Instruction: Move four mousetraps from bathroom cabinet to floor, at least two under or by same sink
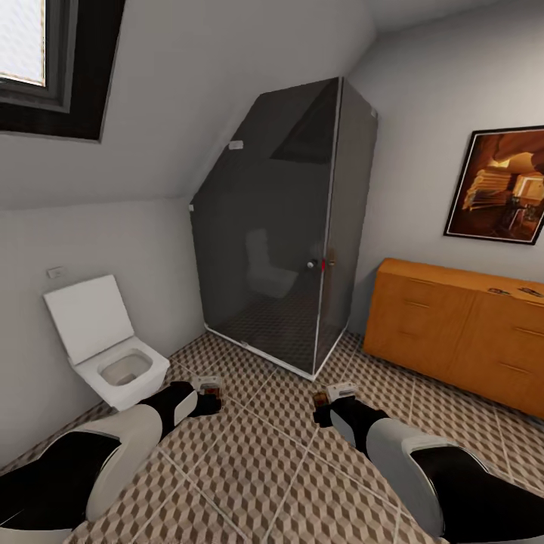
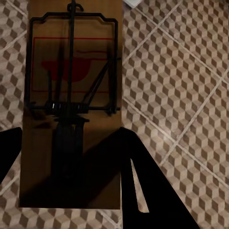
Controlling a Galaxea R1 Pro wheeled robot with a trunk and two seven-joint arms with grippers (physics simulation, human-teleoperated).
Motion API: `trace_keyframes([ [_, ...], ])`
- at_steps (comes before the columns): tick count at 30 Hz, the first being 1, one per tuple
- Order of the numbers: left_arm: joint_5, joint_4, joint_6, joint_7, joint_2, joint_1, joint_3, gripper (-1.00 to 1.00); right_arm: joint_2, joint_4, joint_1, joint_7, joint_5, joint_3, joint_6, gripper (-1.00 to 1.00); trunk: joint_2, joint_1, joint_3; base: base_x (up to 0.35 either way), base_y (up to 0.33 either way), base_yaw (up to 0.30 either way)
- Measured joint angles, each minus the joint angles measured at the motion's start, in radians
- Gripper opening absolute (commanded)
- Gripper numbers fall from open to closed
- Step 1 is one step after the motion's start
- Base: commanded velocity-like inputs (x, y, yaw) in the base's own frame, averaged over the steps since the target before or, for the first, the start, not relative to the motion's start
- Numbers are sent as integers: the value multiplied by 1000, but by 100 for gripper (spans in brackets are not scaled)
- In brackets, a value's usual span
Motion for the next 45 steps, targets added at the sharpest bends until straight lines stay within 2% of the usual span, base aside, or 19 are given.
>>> trace_keyframes([
  [5, 1, 0, 2, 0, 14, 0, 0, -100, 0, 0, 0, -1, 0, 0, 0, -100, 0, 0, 0, 0, 0, 269],
  [9, 19, 0, 20, -7, 50, 0, 5, -100, 1, 0, 0, -1, 0, 0, 0, -100, 0, 0, 0, 0, 0, 269],
  [11, 63, -4, 78, -12, 76, 0, 6, -100, 1, 0, 0, -1, 0, 0, 0, -100, 0, 0, 0, 0, 0, 269],
  [14, 147, -10, 150, -24, 108, 0, 6, -100, 1, 0, 0, -1, 0, 0, 0, -100, 0, 0, 0, 0, 0, 269],
  [17, 188, -13, 170, -28, 124, 0, 4, -100, 1, 0, 0, -1, 0, 0, 0, -100, 0, 0, 0, 0, 0, 269],
  [23, 199, -13, 174, -30, 129, 0, -1, -100, 1, 0, 0, -1, 0, 0, 0, -100, 0, 0, 0, 0, 0, 269],
  [33, 197, -13, 140, -30, 130, 0, -5, -100, 1, 0, 0, -1, 0, 0, 0, -100, 0, 0, 0, 0, 0, 269],
  [45, 196, -13, 134, -30, 127, 0, -5, -100, 1, 0, 0, -1, 0, 0, 0, -100, 0, 0, 0, 0, 0, 247],
])
